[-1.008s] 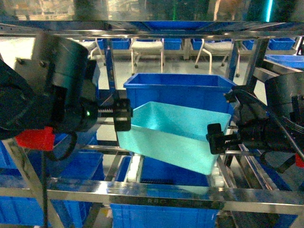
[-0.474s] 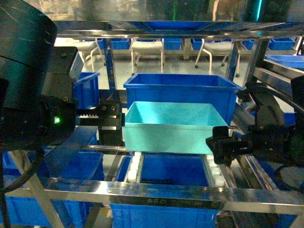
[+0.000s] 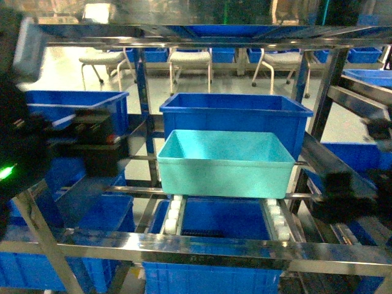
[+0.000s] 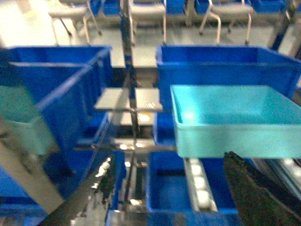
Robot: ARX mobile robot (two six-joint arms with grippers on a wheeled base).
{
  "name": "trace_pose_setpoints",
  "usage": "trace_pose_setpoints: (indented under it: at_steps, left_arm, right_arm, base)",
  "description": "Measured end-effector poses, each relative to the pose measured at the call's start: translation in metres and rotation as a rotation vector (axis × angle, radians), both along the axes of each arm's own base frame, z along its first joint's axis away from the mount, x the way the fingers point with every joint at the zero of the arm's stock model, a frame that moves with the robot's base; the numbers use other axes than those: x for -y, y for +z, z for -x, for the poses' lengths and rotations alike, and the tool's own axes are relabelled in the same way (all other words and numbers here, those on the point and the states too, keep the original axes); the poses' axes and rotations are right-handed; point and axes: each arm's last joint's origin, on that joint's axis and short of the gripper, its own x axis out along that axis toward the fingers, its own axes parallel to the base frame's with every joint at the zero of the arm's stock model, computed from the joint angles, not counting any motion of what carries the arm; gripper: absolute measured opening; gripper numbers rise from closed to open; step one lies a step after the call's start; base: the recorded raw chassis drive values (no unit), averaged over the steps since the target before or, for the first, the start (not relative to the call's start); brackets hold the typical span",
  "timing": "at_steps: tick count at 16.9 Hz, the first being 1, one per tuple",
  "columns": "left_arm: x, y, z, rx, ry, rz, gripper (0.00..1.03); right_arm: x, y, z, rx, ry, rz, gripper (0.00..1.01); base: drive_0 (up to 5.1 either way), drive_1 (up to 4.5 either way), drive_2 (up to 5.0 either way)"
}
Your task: Organize blue bins on left shelf correctly
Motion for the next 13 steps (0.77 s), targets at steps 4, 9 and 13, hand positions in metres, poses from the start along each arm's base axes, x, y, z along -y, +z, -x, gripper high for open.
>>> trace_pose_setpoints:
  at_steps: [4, 9, 13]
  left_arm:
    - [-0.023, 0.015, 0.023, 0.194, 0.011, 0.024, 0.42]
    - [-0.054, 0.015, 0.069, 0.193, -0.002, 0.01, 0.02]
    - [-0.063, 0.013, 0.09, 0.181, 0.0, 0.009, 0.02]
  right_arm:
    - [0.02, 0.037, 0.025, 0.176, -0.052, -0.018, 0.39]
    - [0.038, 0.063, 0.085, 0.284, -0.032, -0.029, 0.02]
    - [0.054, 0.067, 0.11, 0.269, -0.043, -0.028, 0.02]
  base:
    - [0.0, 0.0, 0.0]
    - [0.0, 0.0, 0.0]
    - [0.0, 0.0, 0.0]
